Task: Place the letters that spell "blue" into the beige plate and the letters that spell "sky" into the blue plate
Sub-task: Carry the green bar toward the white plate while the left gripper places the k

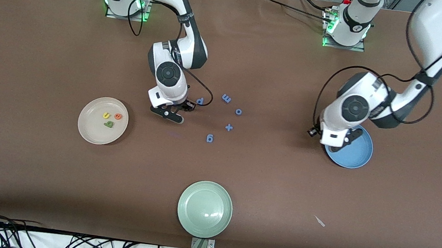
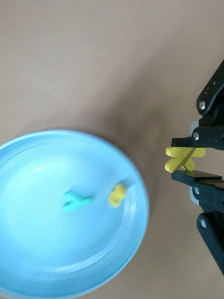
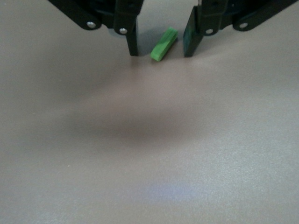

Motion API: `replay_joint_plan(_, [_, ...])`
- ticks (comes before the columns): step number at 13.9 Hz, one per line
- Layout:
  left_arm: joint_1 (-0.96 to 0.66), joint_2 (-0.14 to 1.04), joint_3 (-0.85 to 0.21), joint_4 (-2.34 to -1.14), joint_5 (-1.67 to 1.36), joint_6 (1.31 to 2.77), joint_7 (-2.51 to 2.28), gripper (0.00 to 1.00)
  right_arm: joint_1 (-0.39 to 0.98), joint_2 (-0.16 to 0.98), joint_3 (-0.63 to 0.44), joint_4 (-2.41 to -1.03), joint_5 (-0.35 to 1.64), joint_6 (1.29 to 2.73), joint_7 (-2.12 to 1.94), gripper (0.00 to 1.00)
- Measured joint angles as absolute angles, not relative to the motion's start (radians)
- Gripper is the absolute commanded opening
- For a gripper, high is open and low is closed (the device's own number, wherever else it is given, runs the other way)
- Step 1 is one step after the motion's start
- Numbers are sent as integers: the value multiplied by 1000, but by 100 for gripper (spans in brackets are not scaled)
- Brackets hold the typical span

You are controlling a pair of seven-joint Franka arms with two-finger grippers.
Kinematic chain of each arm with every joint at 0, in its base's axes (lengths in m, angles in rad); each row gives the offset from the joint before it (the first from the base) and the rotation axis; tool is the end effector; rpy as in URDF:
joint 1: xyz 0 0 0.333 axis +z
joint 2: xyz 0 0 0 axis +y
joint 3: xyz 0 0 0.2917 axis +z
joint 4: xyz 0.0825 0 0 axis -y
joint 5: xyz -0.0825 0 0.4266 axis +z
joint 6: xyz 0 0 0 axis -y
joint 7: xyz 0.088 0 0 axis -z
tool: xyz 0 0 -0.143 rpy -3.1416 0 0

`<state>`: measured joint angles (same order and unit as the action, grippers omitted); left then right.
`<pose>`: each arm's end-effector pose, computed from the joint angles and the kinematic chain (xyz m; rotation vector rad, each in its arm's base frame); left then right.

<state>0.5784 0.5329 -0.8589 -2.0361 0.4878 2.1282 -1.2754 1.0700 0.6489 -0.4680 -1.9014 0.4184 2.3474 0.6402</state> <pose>0.5627 -0.1527 0.1595 -2.8191 -1.0448 0.2375 0.5144 0.3549 0.0896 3.0477 -0.4364 -0.1256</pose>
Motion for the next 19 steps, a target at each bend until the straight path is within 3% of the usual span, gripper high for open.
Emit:
replay_joint_plan(1, [621,531,-866,-2036,488,2124,-1230,6,1071,649,-468,-1901,418,2349,645,38])
replay_joint_plan(6, [760,535,-863,-2045,515,2122,-1106,10,1075,648,-468,-1900,419,2351,649,1])
replay_joint_plan(8, [784,540,-863,-2065,529,2139,-1100,18,1075,648,-468,-1900,419,2351,649,0])
replay_joint_plan(10, [795,546,-863,-2094,540,2178,-1099,56,1075,648,-483,-1898,419,2340,638,0])
replay_joint_plan(15, [820,547,-864,-2109,546,2194,-1071,67,1071,626,-724,-1774,418,2006,289,1])
replay_joint_plan(19, [829,545,-870,-2078,546,2193,-1060,76,1057,620,-881,-1783,408,1946,-62,2])
